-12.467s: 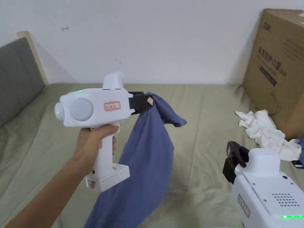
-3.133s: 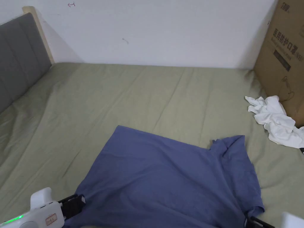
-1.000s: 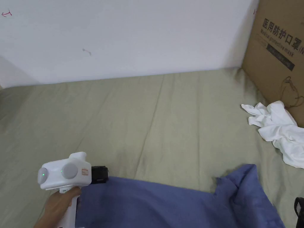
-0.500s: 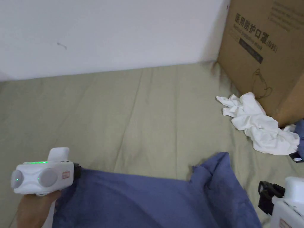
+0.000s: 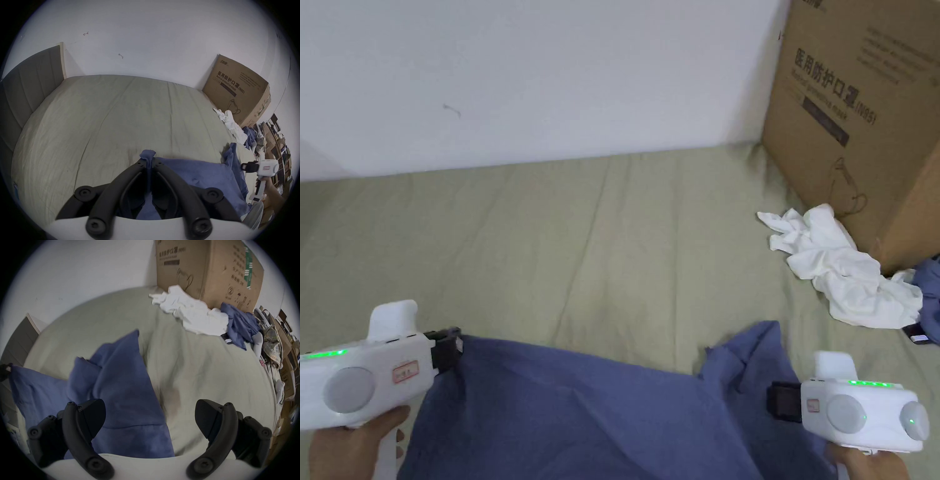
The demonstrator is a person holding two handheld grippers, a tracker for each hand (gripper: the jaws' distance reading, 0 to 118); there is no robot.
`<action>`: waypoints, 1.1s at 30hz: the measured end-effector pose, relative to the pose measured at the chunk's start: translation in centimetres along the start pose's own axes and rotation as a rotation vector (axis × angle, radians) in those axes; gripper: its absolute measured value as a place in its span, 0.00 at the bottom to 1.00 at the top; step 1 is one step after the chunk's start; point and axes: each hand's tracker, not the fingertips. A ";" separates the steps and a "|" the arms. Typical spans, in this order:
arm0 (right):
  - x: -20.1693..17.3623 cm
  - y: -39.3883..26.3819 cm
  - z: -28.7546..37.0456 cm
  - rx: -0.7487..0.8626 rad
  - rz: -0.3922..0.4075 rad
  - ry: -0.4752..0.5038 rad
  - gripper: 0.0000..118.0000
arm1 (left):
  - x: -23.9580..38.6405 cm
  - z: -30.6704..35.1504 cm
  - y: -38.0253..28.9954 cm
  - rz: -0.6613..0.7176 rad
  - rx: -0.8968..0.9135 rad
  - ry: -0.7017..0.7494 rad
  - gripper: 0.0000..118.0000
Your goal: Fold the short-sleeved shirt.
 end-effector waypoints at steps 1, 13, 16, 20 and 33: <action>-0.3 -0.2 -0.1 0.005 0.008 -0.011 0.93 | -0.1 0.1 0.0 0.008 -0.002 -0.003 0.07; -1.1 -1.7 5.0 0.137 0.047 0.030 0.05 | -1.4 1.4 -1.4 0.018 0.009 0.005 0.07; -0.6 -1.4 8.7 0.238 0.033 0.080 0.05 | -1.9 2.5 -1.6 0.045 0.028 -0.007 0.07; -0.8 0.1 14.7 0.391 0.006 0.148 0.05 | -1.9 5.3 -1.6 0.051 0.091 -0.003 0.07; -4.6 12.3 29.4 0.762 0.052 0.247 0.05 | -3.1 16.3 8.2 0.046 0.375 0.058 0.07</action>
